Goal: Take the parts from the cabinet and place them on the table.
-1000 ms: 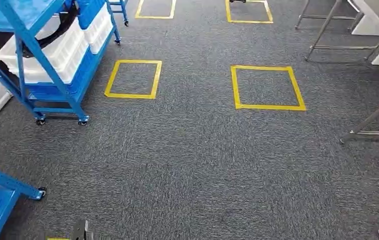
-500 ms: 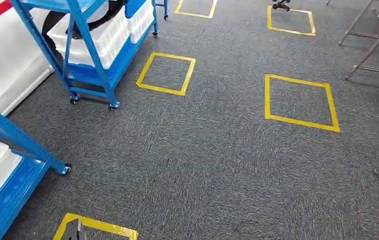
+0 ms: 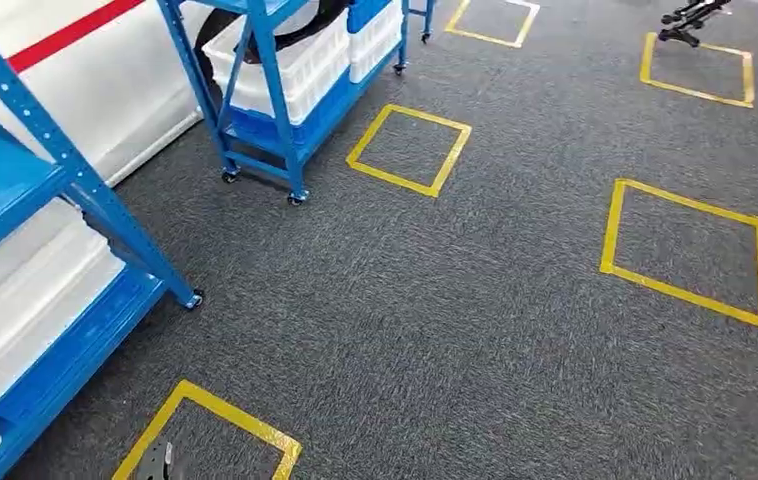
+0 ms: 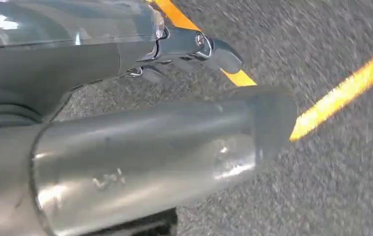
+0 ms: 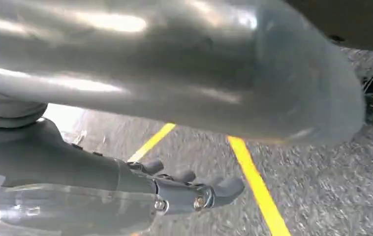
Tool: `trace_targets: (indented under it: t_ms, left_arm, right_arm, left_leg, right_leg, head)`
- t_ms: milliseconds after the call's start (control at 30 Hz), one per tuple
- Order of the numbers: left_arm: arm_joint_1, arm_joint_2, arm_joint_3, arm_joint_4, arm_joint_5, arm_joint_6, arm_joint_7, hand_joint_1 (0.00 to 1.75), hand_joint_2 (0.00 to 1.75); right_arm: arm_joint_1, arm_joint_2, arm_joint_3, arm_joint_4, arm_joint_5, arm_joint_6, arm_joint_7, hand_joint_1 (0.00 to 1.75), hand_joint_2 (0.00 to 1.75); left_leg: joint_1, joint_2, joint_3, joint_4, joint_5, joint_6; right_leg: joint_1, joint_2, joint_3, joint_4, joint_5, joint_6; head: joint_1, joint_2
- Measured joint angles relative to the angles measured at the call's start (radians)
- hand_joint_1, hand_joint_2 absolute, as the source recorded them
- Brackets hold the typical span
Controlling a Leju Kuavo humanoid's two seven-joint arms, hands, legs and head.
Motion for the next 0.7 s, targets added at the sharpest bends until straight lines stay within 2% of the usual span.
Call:
trace_targets:
  t_ms: [33,67,100,133,167,200,267,300,333,367,400,433,467,500,533,600,633,667,700]
  left_arm:
    - [0.001,0.002,0.000,0.000,0.000,0.000,0.001,0.00,0.00]
    - [0.001,0.002,0.000,0.000,0.000,0.000,0.001,0.00,0.00]
    - [-0.001,0.003,0.000,0.000,-0.002,0.000,0.002,0.00,0.00]
    - [-0.006,0.001,-0.001,0.000,-0.007,0.006,0.004,0.00,0.00]
    - [-0.010,0.000,-0.004,0.000,-0.013,0.012,0.005,0.00,0.00]
    - [-0.013,-0.005,-0.008,0.000,-0.016,0.020,0.005,0.00,0.00]
    - [-0.014,-0.010,-0.016,0.000,-0.023,0.042,0.002,0.00,0.00]
    - [-0.016,-0.015,-0.021,0.000,-0.026,0.052,0.001,0.00,0.00]
    - [-0.019,-0.025,-0.025,0.000,-0.032,0.064,0.001,0.00,0.00]
    - [-0.029,-0.034,-0.027,0.000,-0.033,0.074,0.001,0.00,0.00]
    - [-0.037,-0.042,-0.029,0.000,-0.034,0.081,0.001,0.00,0.00]
    - [-0.043,-0.050,-0.032,0.000,-0.034,0.084,0.001,0.00,0.00]
    - [-0.044,-0.056,-0.035,0.000,-0.035,0.085,0.001,0.00,0.00]
    - [-0.044,-0.060,-0.039,0.000,-0.035,0.087,0.001,0.00,0.00]
    - [-0.043,-0.065,-0.042,0.000,-0.036,0.088,0.001,0.00,0.00]
    - [-0.044,-0.072,-0.046,0.000,-0.035,0.089,0.001,0.00,0.00]
    - [-0.045,-0.074,-0.048,0.000,-0.035,0.089,0.001,0.00,0.00]
    - [-0.046,-0.076,-0.048,0.000,-0.036,0.090,0.001,0.00,0.00]
    - [-0.048,-0.076,-0.049,0.000,-0.035,0.090,0.001,0.00,0.00]
  right_arm:
    - [-0.001,0.000,0.000,0.000,0.000,0.000,0.000,0.00,0.00]
    - [-0.001,0.000,0.000,0.000,0.000,0.000,0.000,0.00,0.00]
    - [-0.002,0.000,0.000,0.000,0.001,0.001,0.000,0.00,0.00]
    - [-0.002,0.000,0.000,0.000,0.001,0.000,0.000,0.00,0.00]
    - [-0.001,0.000,0.000,0.000,0.000,0.000,0.000,0.00,0.00]
    - [-0.002,0.000,0.000,0.000,-0.002,0.000,0.000,0.00,0.00]
    - [-0.011,0.000,-0.002,0.000,-0.008,0.000,-0.005,0.00,0.00]
    - [-0.014,0.000,-0.003,0.000,-0.010,0.001,-0.008,0.00,0.00]
    - [-0.012,0.000,-0.006,-0.001,-0.014,0.002,-0.011,0.00,0.00]
    - [-0.007,0.000,-0.010,-0.001,-0.016,0.005,-0.013,0.00,0.00]
    - [-0.003,0.002,-0.012,-0.001,-0.017,0.007,-0.016,0.00,0.00]
    - [-0.001,0.005,-0.016,-0.001,-0.018,0.007,-0.018,0.00,0.00]
    - [0.000,0.006,-0.018,-0.001,-0.018,0.007,-0.018,0.00,0.00]
    - [0.001,0.010,-0.018,-0.001,-0.018,0.007,-0.019,0.00,0.00]
    - [0.001,0.011,-0.019,-0.001,-0.018,0.007,-0.019,0.00,0.00]
    - [0.000,0.011,-0.020,-0.001,-0.018,0.007,-0.020,0.00,0.00]
    - [0.002,0.011,-0.021,-0.001,-0.018,0.007,-0.020,0.00,0.00]
    - [0.005,0.011,-0.023,-0.001,-0.018,0.007,-0.020,0.00,0.00]
    - [0.004,0.011,-0.024,-0.001,-0.018,0.007,-0.020,0.00,0.00]
  left_leg:
    - [0.003,0.006,0.022,-0.041,0.030,-0.005]
    - [0.005,0.014,0.062,-0.112,0.069,-0.008]
    - [0.005,0.037,0.111,-0.199,0.107,-0.010]
    - [0.003,0.096,0.146,-0.272,0.110,-0.008]
    - [-0.005,0.087,0.151,-0.273,0.110,0.006]
    - [-0.005,0.074,0.147,-0.269,0.111,0.016]
    - [-0.013,0.056,0.143,-0.270,0.111,0.026]
    - [-0.005,0.045,0.145,-0.279,0.117,0.035]
    - [-0.002,0.034,0.147,-0.285,0.122,0.042]
    - [-0.001,0.023,0.145,-0.286,0.126,0.049]
    - [-0.001,0.012,0.141,-0.286,0.127,0.052]
    - [-0.002,-0.002,0.139,-0.286,0.129,0.054]
    - [-0.002,-0.016,0.138,-0.286,0.129,0.055]
    - [-0.002,-0.029,0.138,-0.285,0.130,0.054]
    - [-0.002,-0.044,0.138,-0.283,0.131,0.053]
    - [-0.001,-0.073,0.138,-0.281,0.132,0.049]
    - [0.000,-0.086,0.138,-0.280,0.132,0.045]
    - [-0.006,-0.095,0.132,-0.277,0.133,0.036]
    - [-0.004,-0.105,0.129,-0.276,0.136,0.029]
  right_leg:
    - [-0.002,-0.014,0.000,0.004,-0.004,0.003]
    - [-0.005,-0.027,0.000,0.010,-0.010,0.008]
    - [-0.007,-0.040,0.001,0.019,-0.017,0.012]
    - [-0.005,-0.053,0.001,0.029,-0.026,0.020]
    - [0.003,-0.064,-0.002,0.039,-0.034,0.028]
    - [0.001,-0.072,0.000,0.037,-0.034,0.030]
    - [-0.001,-0.086,0.006,0.034,-0.033,0.039]
    - [-0.002,-0.090,0.007,0.036,-0.037,0.045]
    - [-0.009,-0.029,0.004,0.053,-0.054,0.053]
    - [-0.014,0.014,-0.019,0.099,-0.088,0.056]
    - [-0.016,0.034,-0.054,0.170,-0.128,0.058]
    - [-0.017,0.042,-0.094,0.251,-0.163,0.061]
    - [-0.017,0.045,-0.125,0.310,-0.180,0.063]
    - [-0.018,0.046,-0.140,0.333,-0.175,0.064]
    - [-0.018,0.047,-0.133,0.308,-0.142,0.063]
    - [-0.022,0.061,-0.069,0.160,-0.047,0.058]
    - [-0.026,0.100,-0.033,0.078,-0.010,0.056]
    - [-0.026,0.151,-0.026,0.053,-0.022,0.058]
    - [-0.026,0.133,-0.030,0.051,-0.016,0.054]
  head:
    - [0.000,0.000]
    - [0.000,0.000]
    - [0.000,0.000]
    - [0.000,0.000]
    - [0.000,0.000]
    - [0.000,0.000]
    - [0.000,0.000]
    - [0.000,0.000]
    - [0.000,0.000]
    - [0.000,0.000]
    - [0.000,0.000]
    - [0.000,0.000]
    - [0.000,0.000]
    - [0.000,0.000]
    - [0.000,0.000]
    - [0.000,0.000]
    - [0.000,0.000]
    - [0.000,0.000]
    - [0.000,0.000]
